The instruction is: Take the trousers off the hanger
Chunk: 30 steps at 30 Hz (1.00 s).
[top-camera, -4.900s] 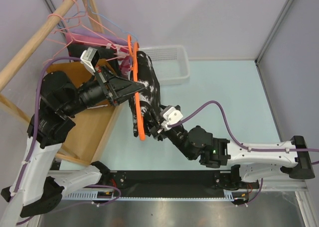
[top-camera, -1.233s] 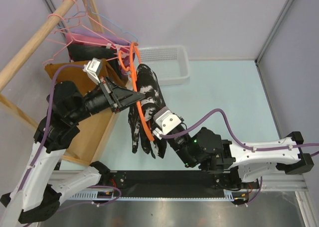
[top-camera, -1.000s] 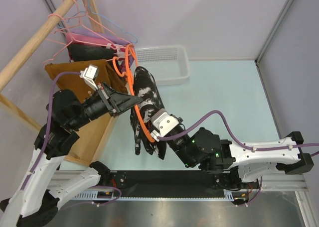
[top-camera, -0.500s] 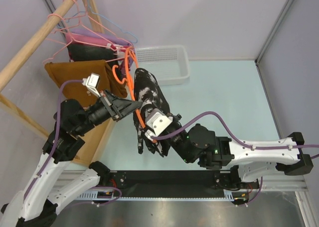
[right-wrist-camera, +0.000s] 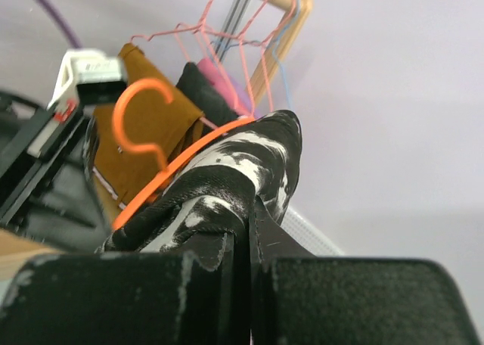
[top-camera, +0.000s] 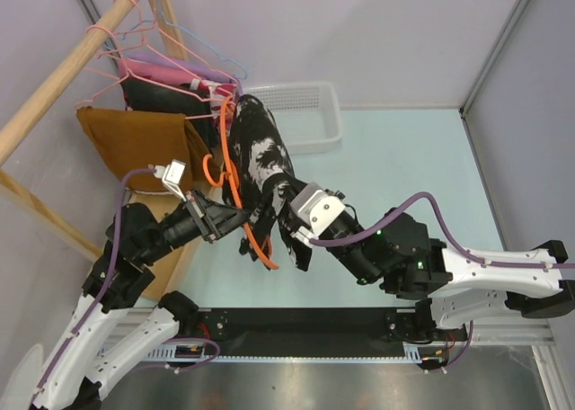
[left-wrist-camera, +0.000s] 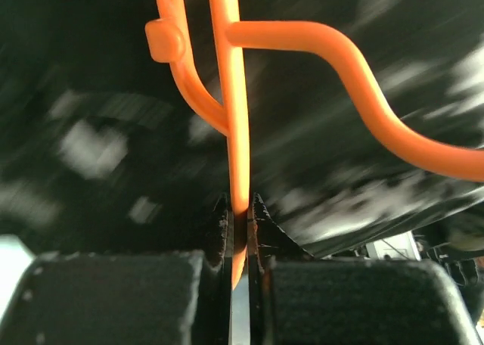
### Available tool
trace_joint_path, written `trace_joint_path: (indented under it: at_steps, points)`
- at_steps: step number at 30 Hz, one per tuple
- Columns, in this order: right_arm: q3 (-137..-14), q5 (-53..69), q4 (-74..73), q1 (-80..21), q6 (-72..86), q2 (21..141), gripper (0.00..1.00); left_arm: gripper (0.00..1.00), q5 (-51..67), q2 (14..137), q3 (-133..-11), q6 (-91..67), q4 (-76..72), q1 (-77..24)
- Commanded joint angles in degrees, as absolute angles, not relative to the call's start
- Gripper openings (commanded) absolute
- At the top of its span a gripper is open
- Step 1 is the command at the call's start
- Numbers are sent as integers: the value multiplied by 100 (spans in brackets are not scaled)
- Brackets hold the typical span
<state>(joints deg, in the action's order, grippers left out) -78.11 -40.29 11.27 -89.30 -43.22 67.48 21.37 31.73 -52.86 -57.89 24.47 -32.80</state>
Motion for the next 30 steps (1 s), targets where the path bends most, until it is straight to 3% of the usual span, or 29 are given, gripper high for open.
trace_joint_path:
  at_steps: [1,10,23,30]
  points:
    - [-8718,-3929,2742,-8947,-4702,6442,0,0,1776,3103,-4764,-5432,3419,-3208]
    - [-9395,-4175,2708,-8351,-4923,6811,0,0,1766,2988,-4193,-5397,3419,-3208]
    - [-9466,-2673,1521,-4661,-2568,7715,0,0,2302,2848,-4175,-4624,3367,-3208]
    - [-9869,-1961,1793,-3342,-2618,8674,0,0,2347,2751,-4438,-4105,3296,-3208]
